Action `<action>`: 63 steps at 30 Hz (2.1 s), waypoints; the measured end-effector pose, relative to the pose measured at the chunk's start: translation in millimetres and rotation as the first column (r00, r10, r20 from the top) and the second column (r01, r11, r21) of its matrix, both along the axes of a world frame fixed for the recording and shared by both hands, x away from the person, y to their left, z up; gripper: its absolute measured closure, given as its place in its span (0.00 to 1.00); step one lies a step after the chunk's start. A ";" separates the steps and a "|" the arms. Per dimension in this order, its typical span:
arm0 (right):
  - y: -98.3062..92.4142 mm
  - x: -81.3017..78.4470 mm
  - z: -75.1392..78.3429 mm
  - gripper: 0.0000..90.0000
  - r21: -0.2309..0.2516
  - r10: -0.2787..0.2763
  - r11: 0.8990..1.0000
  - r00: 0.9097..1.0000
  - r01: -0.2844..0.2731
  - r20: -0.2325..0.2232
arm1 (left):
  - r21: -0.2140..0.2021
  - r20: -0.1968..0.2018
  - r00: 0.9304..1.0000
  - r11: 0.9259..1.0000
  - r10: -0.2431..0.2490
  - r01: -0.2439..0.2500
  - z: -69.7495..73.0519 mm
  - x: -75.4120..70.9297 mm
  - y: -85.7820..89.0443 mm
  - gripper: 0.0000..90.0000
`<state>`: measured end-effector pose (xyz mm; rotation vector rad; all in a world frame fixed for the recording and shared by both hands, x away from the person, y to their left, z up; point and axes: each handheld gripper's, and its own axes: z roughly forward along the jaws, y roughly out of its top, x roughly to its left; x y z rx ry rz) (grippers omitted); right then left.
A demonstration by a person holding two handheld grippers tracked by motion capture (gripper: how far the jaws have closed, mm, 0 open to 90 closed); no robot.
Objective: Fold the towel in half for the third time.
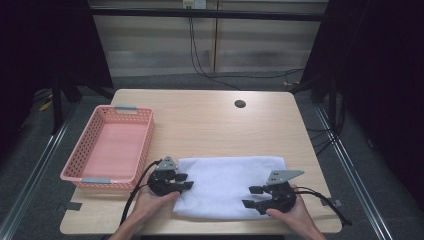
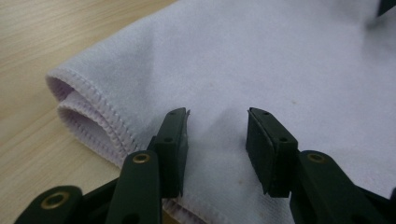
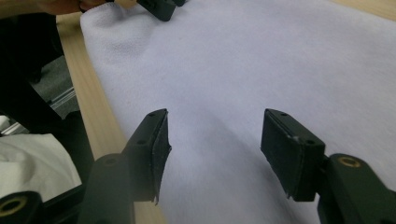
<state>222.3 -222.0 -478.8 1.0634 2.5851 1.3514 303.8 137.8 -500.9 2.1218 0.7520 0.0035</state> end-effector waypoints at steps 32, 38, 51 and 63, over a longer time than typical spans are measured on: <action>69.1 -0.3 4.2 0.31 0.018 0.180 0.984 0.983 -0.180 -0.034 | -0.028 0.071 0.997 0.999 0.034 -0.032 23.8 22.6 -11.0 0.57; 111.9 7.9 -4.7 0.31 -0.001 0.223 0.975 0.974 -0.224 -0.047 | -0.043 0.042 0.997 0.997 0.070 -0.068 20.7 38.6 -9.8 0.55; 145.2 7.2 -20.1 0.28 -0.122 0.239 0.965 0.970 -0.232 0.042 | 0.013 0.023 0.993 0.993 0.117 -0.117 9.6 44.4 0.4 0.50; 149.7 -4.6 -23.9 0.29 -0.203 0.259 0.953 0.954 -0.227 0.148 | -0.005 0.028 0.993 0.993 0.115 -0.115 7.6 44.0 2.6 0.45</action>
